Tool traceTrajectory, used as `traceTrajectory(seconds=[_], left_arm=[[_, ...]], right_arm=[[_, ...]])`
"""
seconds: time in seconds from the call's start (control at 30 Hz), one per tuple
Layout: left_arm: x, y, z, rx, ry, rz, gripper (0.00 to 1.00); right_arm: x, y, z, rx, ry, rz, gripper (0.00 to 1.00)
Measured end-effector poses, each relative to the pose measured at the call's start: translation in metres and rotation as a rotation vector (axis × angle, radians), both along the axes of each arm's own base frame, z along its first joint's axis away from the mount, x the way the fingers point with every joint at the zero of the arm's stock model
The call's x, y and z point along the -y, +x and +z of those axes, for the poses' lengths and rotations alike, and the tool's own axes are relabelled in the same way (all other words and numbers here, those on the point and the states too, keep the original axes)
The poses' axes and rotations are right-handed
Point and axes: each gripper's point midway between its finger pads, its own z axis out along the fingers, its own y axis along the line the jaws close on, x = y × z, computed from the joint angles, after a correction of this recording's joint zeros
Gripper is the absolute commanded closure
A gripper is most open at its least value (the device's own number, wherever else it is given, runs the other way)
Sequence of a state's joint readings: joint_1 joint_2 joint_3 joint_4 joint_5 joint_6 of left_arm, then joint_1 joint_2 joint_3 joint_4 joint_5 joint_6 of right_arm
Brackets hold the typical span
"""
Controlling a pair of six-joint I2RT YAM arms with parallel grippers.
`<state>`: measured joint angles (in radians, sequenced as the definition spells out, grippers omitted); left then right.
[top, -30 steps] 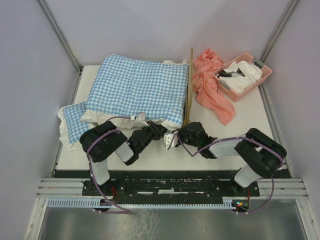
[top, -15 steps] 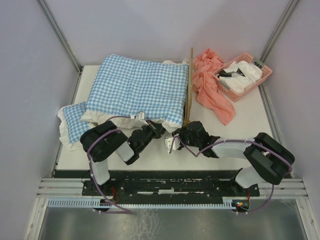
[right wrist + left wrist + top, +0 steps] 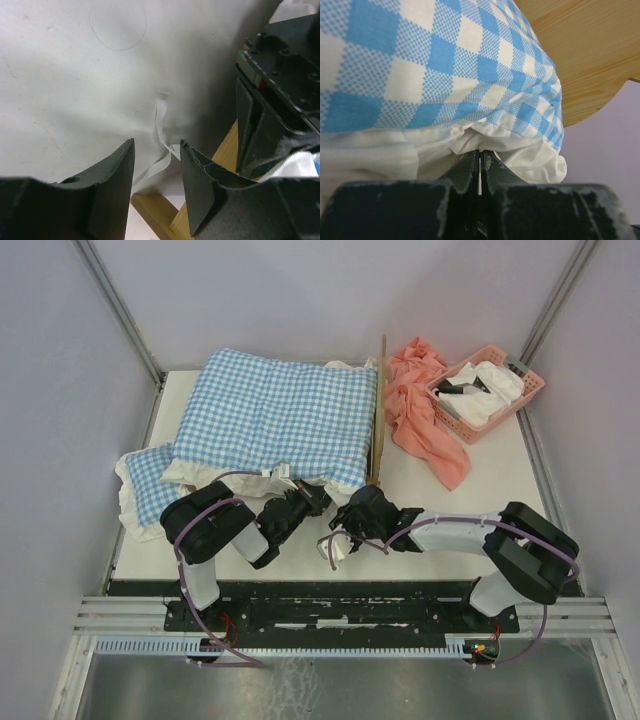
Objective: Set up the pet bed
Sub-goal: Tie the ropes to the bed frame.
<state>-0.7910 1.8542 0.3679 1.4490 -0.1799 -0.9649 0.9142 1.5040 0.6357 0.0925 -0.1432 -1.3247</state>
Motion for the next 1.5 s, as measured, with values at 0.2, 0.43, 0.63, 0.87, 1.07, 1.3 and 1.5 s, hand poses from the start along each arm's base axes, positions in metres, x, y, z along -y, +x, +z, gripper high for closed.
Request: traceTrajectory(seconds=[0.2,0.43,0.63,0.87,1.07,1.3,1.5], left_arm=[[-0.001,0.001,-0.001,-0.003,0.002,0.003,0.97],[-0.001,0.003,0.000,-0.004,-0.002,0.006,0.97],[-0.002,0.004,0.000,-0.004,-0.004,0.009,0.97],[-0.002,0.003,0.000,-0.007,-0.002,0.009,0.97],[-0.003,0.004,0.004,-0.003,-0.004,0.013,0.97],[-0.006,0.005,0.016,0.006,-0.008,0.022,0.97],[-0.007,0.004,0.009,-0.016,0.018,0.020,0.97]], right_arm=[[0.000,0.012,-0.011,0.023,-0.126,0.030,0.52],[0.001,0.023,-0.023,0.027,-0.262,0.060,0.55],[0.001,0.041,-0.025,0.080,-0.370,0.067,0.63],[0.010,0.050,-0.031,0.126,-0.442,0.060,0.98],[0.013,0.049,-0.032,0.132,-0.390,0.040,0.98],[0.021,0.034,-0.025,0.081,-0.296,-0.003,0.58],[0.025,0.010,-0.015,-0.062,-0.168,-0.090,0.61]])
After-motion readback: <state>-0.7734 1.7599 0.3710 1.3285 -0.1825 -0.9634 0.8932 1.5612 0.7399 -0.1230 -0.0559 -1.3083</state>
